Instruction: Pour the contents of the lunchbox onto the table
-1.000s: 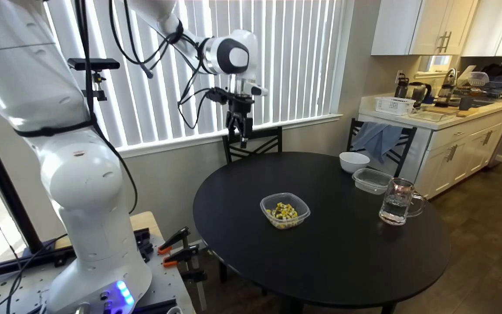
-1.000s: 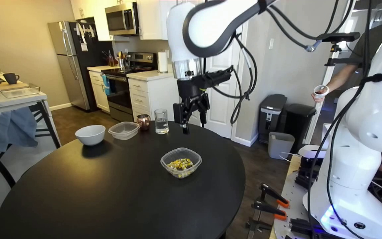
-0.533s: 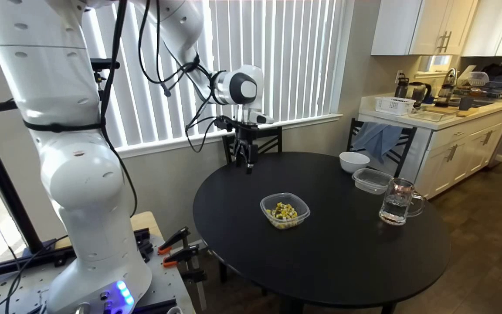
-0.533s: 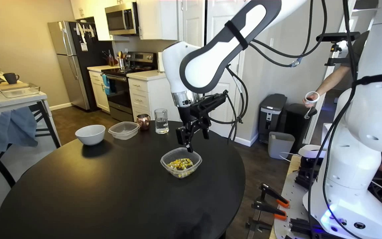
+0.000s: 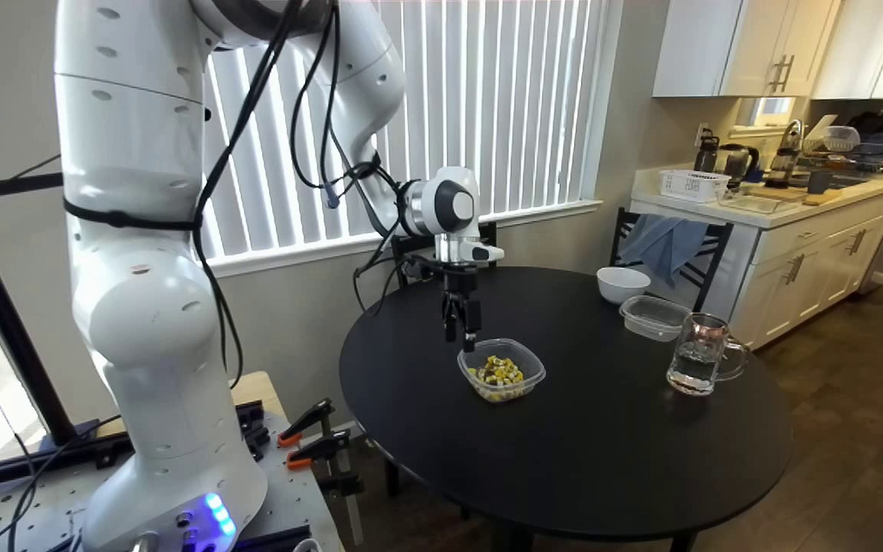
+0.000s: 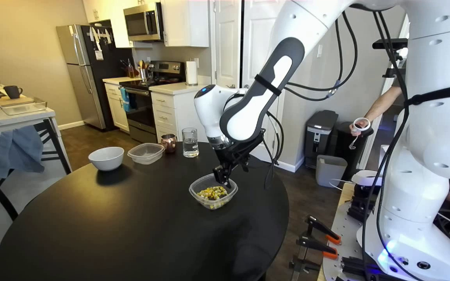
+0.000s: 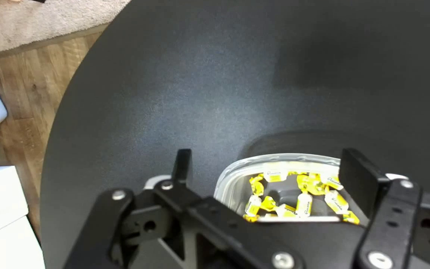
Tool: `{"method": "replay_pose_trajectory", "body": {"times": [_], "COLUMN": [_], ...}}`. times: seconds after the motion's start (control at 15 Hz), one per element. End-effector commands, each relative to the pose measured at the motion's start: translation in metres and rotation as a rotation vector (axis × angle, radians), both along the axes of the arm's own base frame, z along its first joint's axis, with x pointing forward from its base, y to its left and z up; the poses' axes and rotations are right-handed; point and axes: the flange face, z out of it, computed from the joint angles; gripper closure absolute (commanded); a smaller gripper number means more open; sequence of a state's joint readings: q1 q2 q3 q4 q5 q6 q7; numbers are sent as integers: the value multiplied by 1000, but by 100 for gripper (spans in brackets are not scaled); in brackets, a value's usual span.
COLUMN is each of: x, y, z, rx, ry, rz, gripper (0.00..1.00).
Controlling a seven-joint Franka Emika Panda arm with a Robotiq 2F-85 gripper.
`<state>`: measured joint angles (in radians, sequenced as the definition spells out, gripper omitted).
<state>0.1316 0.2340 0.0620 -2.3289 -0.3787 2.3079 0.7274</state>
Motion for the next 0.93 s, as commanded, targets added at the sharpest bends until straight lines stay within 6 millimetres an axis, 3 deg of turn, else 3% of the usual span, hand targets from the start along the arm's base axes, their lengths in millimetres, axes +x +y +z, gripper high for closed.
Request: {"method": "replay_pose_trajectory", "body": {"times": [0.0, 0.2, 0.47, 0.87], "x": [29, 63, 97, 105], "y": [12, 28, 47, 75], "z": [-14, -11, -28, -78], "rx": [-19, -10, -22, -59], "ry": [-72, -147, -212, -195], "rz": [-18, -26, -68, -89], "gripper": [0, 0, 0, 0]}}
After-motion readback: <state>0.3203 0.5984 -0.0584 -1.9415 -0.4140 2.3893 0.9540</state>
